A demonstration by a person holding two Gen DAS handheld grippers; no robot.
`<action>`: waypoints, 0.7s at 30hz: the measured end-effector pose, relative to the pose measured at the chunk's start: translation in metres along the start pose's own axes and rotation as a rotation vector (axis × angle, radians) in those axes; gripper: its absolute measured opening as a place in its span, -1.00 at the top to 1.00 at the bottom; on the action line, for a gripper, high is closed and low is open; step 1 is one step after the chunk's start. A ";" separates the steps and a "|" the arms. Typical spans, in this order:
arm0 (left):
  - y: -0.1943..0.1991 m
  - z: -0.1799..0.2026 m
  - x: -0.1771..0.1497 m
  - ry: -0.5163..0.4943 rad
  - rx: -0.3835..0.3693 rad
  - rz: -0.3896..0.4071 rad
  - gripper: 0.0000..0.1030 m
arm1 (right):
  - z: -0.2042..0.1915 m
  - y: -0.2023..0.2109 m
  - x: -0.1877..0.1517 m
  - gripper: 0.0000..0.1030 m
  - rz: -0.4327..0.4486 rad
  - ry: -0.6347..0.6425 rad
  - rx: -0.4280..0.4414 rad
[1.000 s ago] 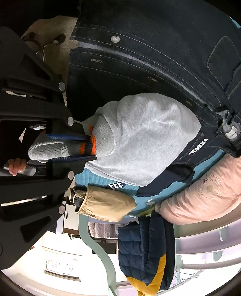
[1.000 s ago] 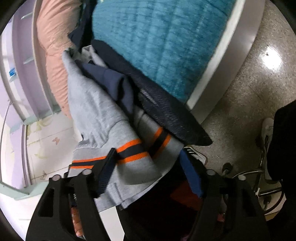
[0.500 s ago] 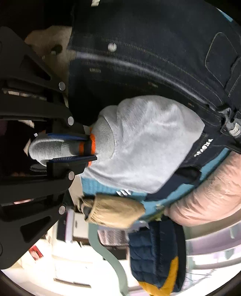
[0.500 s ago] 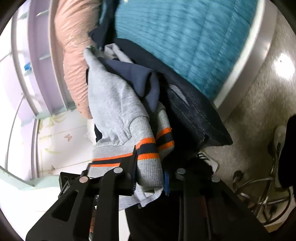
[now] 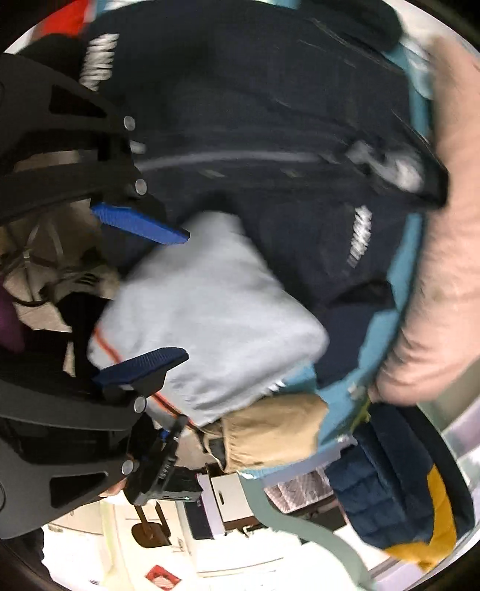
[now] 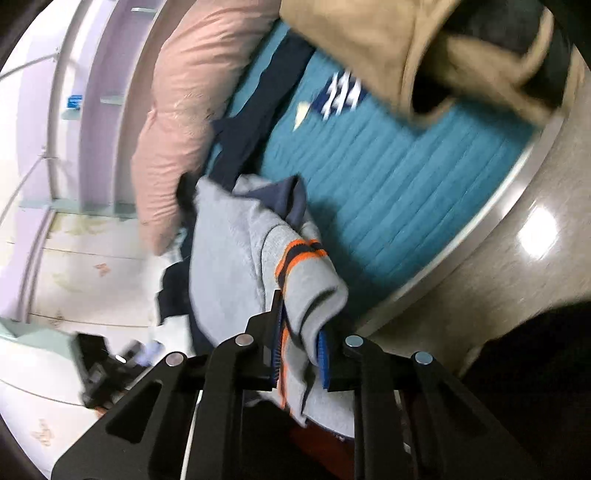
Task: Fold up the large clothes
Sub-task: 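Carry the folded grey bundle with both grippers toward the beige trousers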
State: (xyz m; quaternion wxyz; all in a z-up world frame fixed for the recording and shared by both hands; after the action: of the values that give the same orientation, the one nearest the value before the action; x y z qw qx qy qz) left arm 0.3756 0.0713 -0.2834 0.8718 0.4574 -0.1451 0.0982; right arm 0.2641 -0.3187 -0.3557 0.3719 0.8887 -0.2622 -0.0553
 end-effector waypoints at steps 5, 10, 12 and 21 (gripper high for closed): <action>-0.060 0.005 0.047 -0.024 -0.020 -0.035 -0.34 | 0.009 -0.001 0.035 0.83 -0.003 0.049 -0.117; -0.130 -0.016 0.069 0.019 -0.019 -0.165 -0.34 | 0.011 -0.015 0.051 0.83 -0.049 0.080 -0.187; -0.144 -0.019 0.072 0.033 -0.074 -0.190 -0.34 | 0.016 -0.018 0.051 0.83 -0.059 0.066 -0.181; -0.202 -0.023 0.075 0.013 -0.085 -0.294 0.05 | 0.022 -0.022 0.051 0.82 -0.079 0.023 -0.189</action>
State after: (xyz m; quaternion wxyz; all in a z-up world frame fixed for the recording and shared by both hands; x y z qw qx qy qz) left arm 0.5108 -0.0201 -0.4255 0.8963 0.4359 -0.0749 -0.0336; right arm 0.3107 -0.3453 -0.3820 0.4544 0.8600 -0.2165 -0.0842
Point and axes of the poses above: each gripper's, at about its wrist camera, not at the fingertips, and y roughly against the way its jaws point, z to its right, x to its top, the point moved 2 cm from there along -y, roughly the way its jaws point, and after that the axes turned 4 degrees about -x, right-handed, at the moved point
